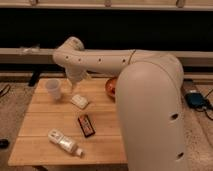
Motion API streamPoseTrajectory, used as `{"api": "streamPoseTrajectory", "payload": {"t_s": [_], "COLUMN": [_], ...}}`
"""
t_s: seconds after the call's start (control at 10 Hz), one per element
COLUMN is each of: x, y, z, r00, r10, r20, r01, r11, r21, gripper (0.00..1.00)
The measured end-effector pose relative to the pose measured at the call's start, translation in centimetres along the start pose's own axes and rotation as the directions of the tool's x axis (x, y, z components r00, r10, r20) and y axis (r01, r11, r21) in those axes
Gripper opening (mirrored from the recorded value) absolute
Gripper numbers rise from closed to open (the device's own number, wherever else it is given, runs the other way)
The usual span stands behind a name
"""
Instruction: Place the white sponge in the ceramic cup
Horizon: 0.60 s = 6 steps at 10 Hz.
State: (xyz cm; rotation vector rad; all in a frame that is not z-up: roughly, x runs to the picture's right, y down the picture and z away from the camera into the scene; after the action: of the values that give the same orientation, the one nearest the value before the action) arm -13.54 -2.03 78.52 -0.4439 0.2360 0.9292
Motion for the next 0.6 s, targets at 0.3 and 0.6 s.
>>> {"api": "streamPoseTrajectory", "payload": {"t_s": [0.3, 0.6], "x": [0.00, -0.16], "y": [0.00, -0.01], "z": [0.00, -0.07], "r00": [1.000, 1.000], "r10": [0.000, -0.004], "r20": [0.000, 0.003], "r01": [0.000, 0.004], "r11": [1.000, 1.000], "r21": [0.000, -0.004], "gripper": [0.80, 0.80]}}
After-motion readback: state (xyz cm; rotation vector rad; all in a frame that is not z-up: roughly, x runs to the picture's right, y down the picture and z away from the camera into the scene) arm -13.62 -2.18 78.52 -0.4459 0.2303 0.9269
